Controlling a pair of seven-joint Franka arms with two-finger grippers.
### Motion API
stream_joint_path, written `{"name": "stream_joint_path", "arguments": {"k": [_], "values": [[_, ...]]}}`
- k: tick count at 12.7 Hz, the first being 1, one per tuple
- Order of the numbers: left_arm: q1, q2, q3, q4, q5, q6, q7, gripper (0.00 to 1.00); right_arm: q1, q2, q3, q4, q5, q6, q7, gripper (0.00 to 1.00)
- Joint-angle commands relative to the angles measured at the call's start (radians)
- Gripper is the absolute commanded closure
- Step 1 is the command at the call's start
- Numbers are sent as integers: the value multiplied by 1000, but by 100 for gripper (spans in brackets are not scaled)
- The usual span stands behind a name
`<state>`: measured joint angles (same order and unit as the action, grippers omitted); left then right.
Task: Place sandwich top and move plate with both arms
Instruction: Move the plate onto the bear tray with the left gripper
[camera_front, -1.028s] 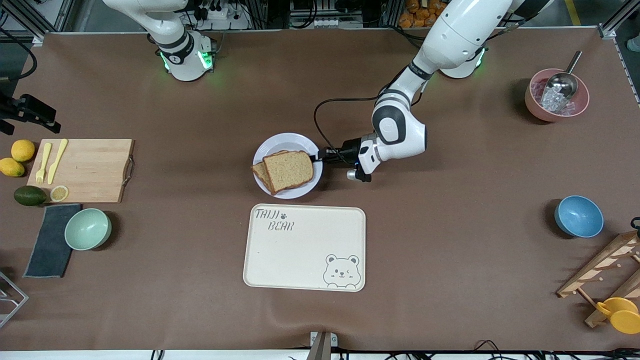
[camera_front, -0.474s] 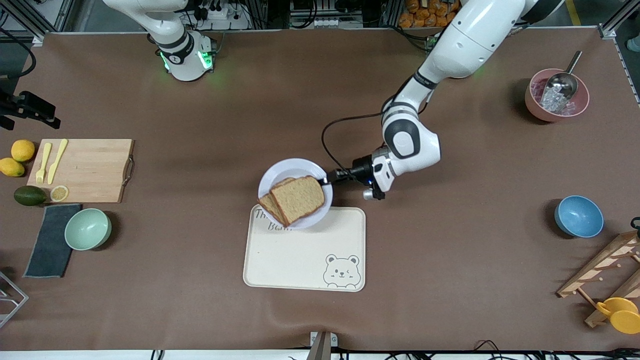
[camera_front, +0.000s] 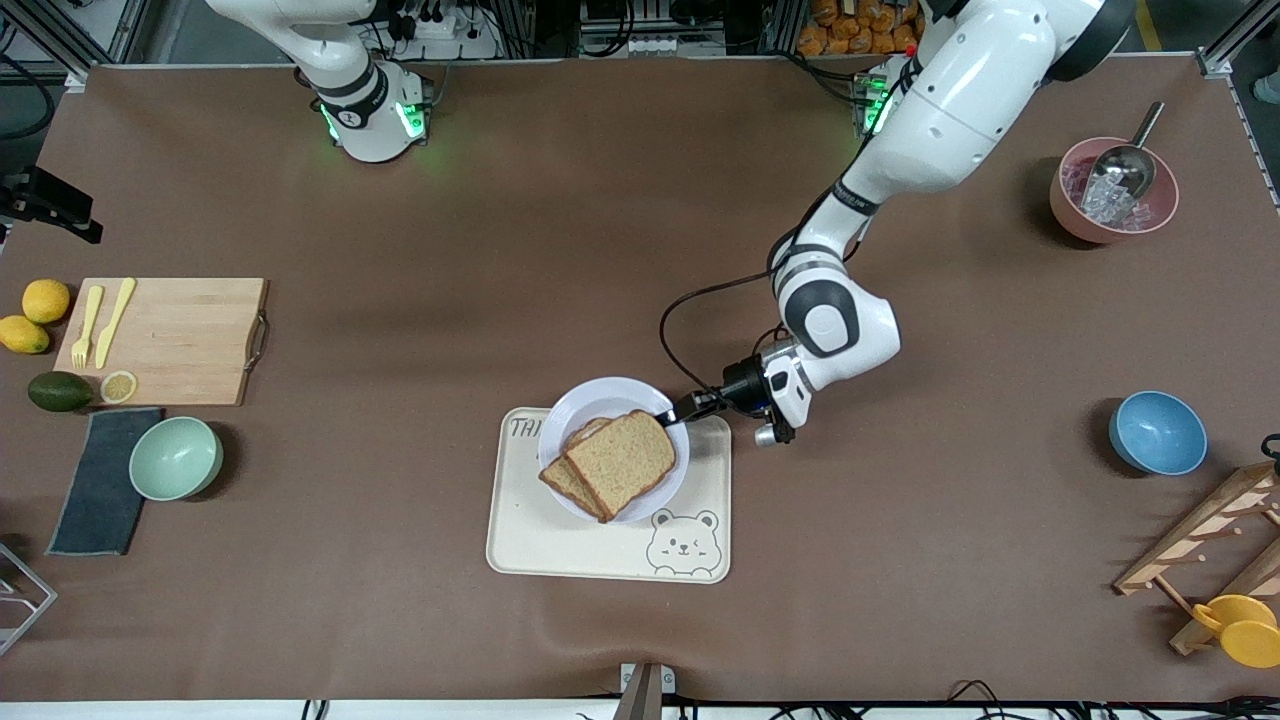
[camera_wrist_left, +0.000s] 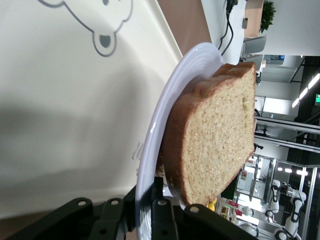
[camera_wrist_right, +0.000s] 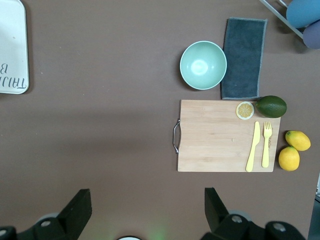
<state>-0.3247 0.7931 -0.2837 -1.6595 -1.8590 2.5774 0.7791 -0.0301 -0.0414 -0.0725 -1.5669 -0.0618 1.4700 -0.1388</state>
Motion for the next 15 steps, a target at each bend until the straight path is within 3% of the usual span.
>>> {"name": "stream_joint_path", "arguments": {"k": [1,4,8,9,10,11,15], "values": [[-28,72,27,110,-9,20,8,100,-7,25,8,24,-13,-4,15,0],[-80,110,83,158,-2,21,6,100,-4,34,8,24,-13,-2,13,0],[-91,121,93,158,1,20,11,100,-7,34,8,24,-13,12,13,0],[-93,120,98,158,1,20,9,72,-10,35,10,24,-12,18,13,0],[-94,120,98,158,10,20,11,24,-8,35,10,24,-12,23,10,0],[-96,118,98,156,15,23,12,0,-8,35,8,24,-12,23,8,0],[-76,83,101,153,43,33,11,0,-16,37,8,24,-12,23,7,0]]}}
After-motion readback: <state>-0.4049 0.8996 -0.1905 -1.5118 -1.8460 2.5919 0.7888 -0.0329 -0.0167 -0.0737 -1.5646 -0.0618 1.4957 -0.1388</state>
